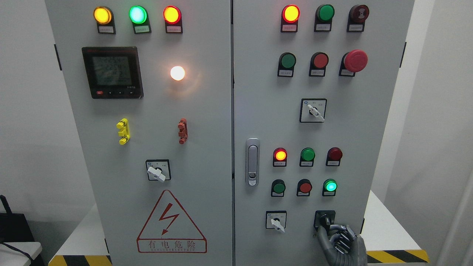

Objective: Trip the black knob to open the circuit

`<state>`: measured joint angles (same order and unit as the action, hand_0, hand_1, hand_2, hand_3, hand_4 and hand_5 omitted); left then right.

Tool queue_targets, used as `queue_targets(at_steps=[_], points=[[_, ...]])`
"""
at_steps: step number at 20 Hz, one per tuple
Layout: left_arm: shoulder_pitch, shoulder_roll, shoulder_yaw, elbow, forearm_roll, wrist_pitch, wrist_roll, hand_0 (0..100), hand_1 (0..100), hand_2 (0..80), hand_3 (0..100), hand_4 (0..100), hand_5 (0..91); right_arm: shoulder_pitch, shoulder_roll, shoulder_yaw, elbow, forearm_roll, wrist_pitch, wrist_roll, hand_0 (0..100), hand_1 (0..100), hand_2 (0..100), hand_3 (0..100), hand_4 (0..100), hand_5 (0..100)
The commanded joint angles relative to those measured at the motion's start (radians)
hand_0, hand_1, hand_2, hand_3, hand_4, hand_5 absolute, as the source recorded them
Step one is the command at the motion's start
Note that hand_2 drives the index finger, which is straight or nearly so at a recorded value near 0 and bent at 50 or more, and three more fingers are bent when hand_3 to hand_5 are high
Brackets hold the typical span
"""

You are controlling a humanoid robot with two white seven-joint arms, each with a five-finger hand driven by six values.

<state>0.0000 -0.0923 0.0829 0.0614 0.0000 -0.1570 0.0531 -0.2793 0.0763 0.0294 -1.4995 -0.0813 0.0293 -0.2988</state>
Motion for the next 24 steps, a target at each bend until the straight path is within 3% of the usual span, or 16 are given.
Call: queue_targets(at_steps=[1, 14, 17, 20, 24], points=[[-0.008, -0.001, 0.0, 0.0, -0.032, 0.001, 0.001, 12, 39, 0.0, 0, 0, 0.0, 0.008, -0.003, 0.006, -0.004, 0.0, -0.037, 0.032, 51, 86, 47, 86, 92, 98], [-0.008, -0.001, 0.0, 0.0, -0.034, 0.001, 0.001, 12, 39, 0.0, 0, 0, 0.0, 0.045, -0.032, 0.007, -0.004, 0.0, -0.083, 0.056, 50, 84, 44, 83, 88, 98], [-0.008, 0.0, 0.0, 0.0, -0.032, 0.001, 0.001, 12, 39, 0.0, 0, 0, 0.0, 0.055, -0.039, 0.007, -0.005, 0.002, -0.114, 0.081, 48, 81, 42, 79, 82, 92], [-0.008, 0.0, 0.0, 0.0, -0.032, 0.001, 0.001, 12, 39, 0.0, 0, 0, 0.0, 0.077, -0.05, 0.009, -0.005, 0.003, -0.141, 0.095, 40, 75, 40, 73, 73, 84], [-0.008, 0.0, 0.0, 0.0, -0.034, 0.001, 0.001, 12, 39, 0.0, 0, 0, 0.0, 0.107, -0.078, 0.007, -0.005, 0.009, -0.166, 0.095, 34, 70, 36, 63, 59, 63]])
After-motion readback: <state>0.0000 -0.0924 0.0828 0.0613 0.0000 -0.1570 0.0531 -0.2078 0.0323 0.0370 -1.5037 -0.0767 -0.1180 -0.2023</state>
